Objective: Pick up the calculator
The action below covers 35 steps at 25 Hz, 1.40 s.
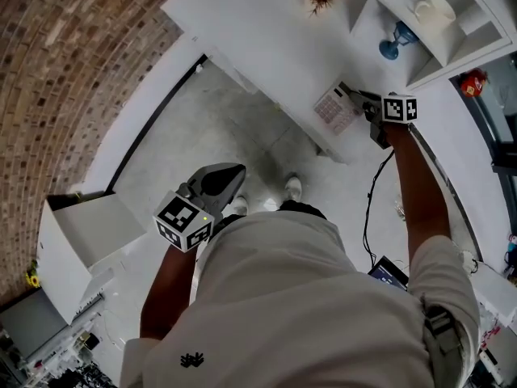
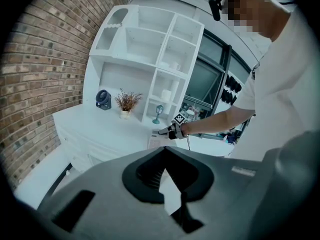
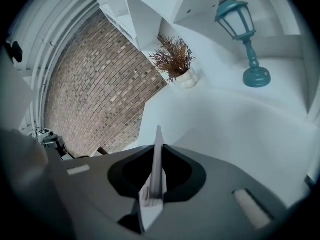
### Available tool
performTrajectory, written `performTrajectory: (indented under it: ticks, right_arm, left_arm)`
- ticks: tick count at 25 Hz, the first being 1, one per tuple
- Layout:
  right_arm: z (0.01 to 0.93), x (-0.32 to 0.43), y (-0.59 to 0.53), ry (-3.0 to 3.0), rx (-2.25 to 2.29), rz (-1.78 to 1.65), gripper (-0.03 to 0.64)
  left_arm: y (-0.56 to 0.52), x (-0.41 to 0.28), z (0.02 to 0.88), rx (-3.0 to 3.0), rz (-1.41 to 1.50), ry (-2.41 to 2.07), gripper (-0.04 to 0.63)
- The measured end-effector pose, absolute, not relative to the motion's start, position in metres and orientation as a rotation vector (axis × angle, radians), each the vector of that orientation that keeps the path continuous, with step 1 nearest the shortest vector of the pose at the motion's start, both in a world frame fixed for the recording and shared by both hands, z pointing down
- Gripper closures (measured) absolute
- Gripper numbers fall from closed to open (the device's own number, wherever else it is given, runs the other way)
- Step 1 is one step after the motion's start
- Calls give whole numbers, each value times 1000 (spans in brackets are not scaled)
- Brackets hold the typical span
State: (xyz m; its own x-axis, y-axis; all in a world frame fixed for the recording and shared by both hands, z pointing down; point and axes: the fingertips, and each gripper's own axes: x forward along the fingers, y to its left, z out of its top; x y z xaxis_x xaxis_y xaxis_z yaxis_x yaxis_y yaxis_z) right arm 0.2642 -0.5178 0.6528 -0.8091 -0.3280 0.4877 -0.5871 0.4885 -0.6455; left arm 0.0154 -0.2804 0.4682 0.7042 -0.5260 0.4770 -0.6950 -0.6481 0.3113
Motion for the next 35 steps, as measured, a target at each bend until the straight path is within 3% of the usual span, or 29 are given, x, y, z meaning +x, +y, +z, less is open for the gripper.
performTrajectory:
  ticks: [10,35]
  right_arm:
    - [597,236,-469,-2489,904,1173,555]
    - [478,9,-248,-2607,753,1009,555]
  left_arm:
    - [-244,-27,458,2501,387,-863,591]
    - [-103,-192,464,2552,308,-720,591]
